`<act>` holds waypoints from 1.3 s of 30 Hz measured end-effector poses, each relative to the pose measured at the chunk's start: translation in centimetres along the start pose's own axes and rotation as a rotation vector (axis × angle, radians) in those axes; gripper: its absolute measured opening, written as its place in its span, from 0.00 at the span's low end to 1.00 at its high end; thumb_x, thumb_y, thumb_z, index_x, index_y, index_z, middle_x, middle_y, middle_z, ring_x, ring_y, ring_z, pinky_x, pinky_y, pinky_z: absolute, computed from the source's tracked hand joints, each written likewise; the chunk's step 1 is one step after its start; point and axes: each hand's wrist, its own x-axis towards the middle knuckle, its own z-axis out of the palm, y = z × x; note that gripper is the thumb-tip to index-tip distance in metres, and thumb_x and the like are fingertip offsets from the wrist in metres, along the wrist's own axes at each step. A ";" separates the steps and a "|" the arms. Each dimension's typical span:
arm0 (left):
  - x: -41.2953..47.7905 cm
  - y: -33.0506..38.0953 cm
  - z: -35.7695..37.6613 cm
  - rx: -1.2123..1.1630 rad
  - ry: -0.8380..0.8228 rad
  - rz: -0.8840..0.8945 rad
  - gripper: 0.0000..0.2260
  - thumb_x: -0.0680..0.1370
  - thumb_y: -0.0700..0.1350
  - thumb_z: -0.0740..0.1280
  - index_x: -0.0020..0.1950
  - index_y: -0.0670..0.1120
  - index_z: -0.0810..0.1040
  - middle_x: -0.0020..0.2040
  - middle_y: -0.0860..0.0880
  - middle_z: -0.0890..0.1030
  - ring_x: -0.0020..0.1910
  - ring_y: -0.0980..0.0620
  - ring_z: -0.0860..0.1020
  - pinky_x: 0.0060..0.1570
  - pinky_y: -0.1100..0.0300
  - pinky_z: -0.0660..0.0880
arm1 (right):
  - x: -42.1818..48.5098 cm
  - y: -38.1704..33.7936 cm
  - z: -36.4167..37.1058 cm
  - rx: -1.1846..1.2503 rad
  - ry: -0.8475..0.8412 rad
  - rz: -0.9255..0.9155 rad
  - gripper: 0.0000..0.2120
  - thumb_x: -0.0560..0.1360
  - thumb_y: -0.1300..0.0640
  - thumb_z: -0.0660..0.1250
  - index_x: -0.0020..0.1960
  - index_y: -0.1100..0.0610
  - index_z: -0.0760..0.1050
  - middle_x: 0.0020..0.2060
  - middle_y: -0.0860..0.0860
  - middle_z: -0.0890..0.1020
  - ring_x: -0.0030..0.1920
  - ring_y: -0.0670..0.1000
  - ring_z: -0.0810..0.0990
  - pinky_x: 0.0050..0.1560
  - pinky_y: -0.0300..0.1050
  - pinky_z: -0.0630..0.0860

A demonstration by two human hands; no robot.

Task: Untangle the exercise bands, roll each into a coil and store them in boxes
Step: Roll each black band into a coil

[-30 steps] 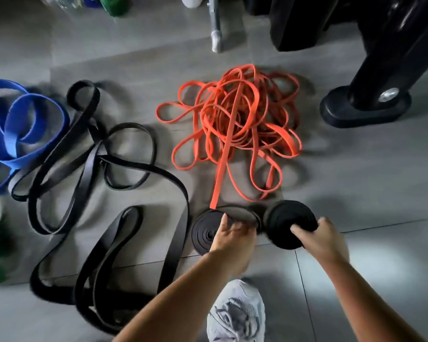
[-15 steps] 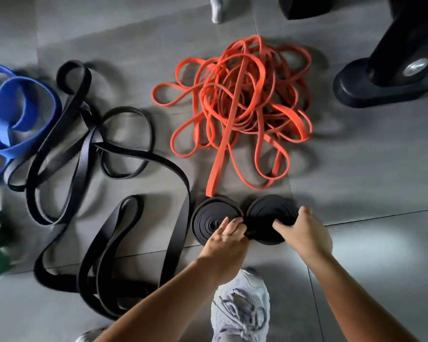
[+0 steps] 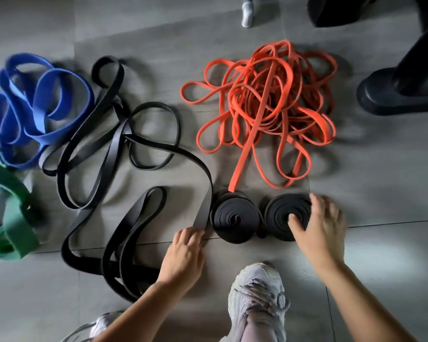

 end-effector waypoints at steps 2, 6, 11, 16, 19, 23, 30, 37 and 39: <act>0.3 0.4 0.0 -0.102 -0.086 -0.057 0.18 0.77 0.43 0.61 0.67 0.48 0.70 0.60 0.49 0.75 0.58 0.47 0.74 0.56 0.57 0.70 | -0.3 -2.0 0.5 0.057 -0.020 -0.192 0.20 0.65 0.60 0.74 0.56 0.64 0.78 0.53 0.63 0.79 0.51 0.66 0.77 0.50 0.58 0.74; 1.9 3.4 0.9 -0.378 -0.176 -0.231 0.17 0.77 0.43 0.62 0.65 0.42 0.68 0.59 0.47 0.79 0.58 0.46 0.77 0.55 0.57 0.72 | -0.6 -4.4 1.6 0.039 -0.289 -0.151 0.11 0.72 0.53 0.68 0.53 0.53 0.78 0.46 0.53 0.82 0.48 0.58 0.80 0.38 0.46 0.71; 3.1 5.4 2.4 -0.613 -0.054 -0.531 0.16 0.75 0.48 0.68 0.55 0.41 0.69 0.49 0.45 0.81 0.51 0.44 0.80 0.46 0.57 0.75 | -2.9 -2.8 2.9 -0.126 -0.420 -0.238 0.12 0.75 0.45 0.62 0.56 0.46 0.74 0.51 0.46 0.80 0.50 0.52 0.81 0.41 0.42 0.72; 5.6 6.3 2.6 -0.900 -0.086 -0.803 0.15 0.75 0.48 0.68 0.52 0.36 0.77 0.35 0.45 0.81 0.35 0.44 0.83 0.41 0.47 0.81 | -4.7 -2.1 3.7 -0.227 -0.422 -0.245 0.09 0.76 0.51 0.58 0.54 0.48 0.73 0.49 0.48 0.80 0.45 0.52 0.81 0.38 0.42 0.72; 6.5 6.3 2.5 -0.861 -0.082 -0.856 0.14 0.74 0.47 0.68 0.53 0.38 0.76 0.33 0.47 0.81 0.32 0.46 0.83 0.42 0.49 0.81 | -5.0 -1.8 3.6 -0.186 -0.351 -0.210 0.04 0.72 0.54 0.65 0.45 0.52 0.76 0.41 0.51 0.81 0.37 0.55 0.82 0.32 0.42 0.70; 6.5 6.5 2.4 -0.868 -0.073 -0.863 0.13 0.75 0.45 0.67 0.55 0.38 0.75 0.35 0.47 0.80 0.30 0.47 0.82 0.39 0.50 0.82 | -6.8 -0.3 3.7 -0.162 -0.392 -0.174 0.10 0.76 0.50 0.63 0.54 0.49 0.78 0.50 0.50 0.82 0.44 0.54 0.83 0.39 0.45 0.76; 6.6 6.5 2.6 -0.858 -0.061 -0.881 0.14 0.76 0.45 0.67 0.56 0.38 0.73 0.35 0.46 0.80 0.30 0.47 0.82 0.40 0.49 0.82 | -7.2 -1.1 3.3 -0.178 -0.304 -0.458 0.15 0.54 0.60 0.80 0.39 0.58 0.81 0.37 0.55 0.79 0.33 0.57 0.79 0.25 0.45 0.75; 6.8 6.4 2.5 -0.874 -0.079 -0.894 0.16 0.75 0.46 0.68 0.57 0.37 0.73 0.35 0.46 0.80 0.32 0.45 0.83 0.41 0.48 0.82 | -6.8 -1.0 4.1 -0.157 -0.208 -0.562 0.11 0.55 0.62 0.76 0.37 0.58 0.81 0.34 0.53 0.81 0.35 0.58 0.79 0.33 0.46 0.77; 6.8 6.7 2.4 -0.888 -0.069 -0.927 0.16 0.74 0.46 0.68 0.57 0.37 0.72 0.36 0.45 0.80 0.32 0.45 0.83 0.41 0.48 0.82 | -6.7 -1.5 4.0 -0.050 -0.212 -0.513 0.08 0.57 0.62 0.75 0.35 0.59 0.80 0.32 0.53 0.80 0.34 0.58 0.79 0.34 0.45 0.78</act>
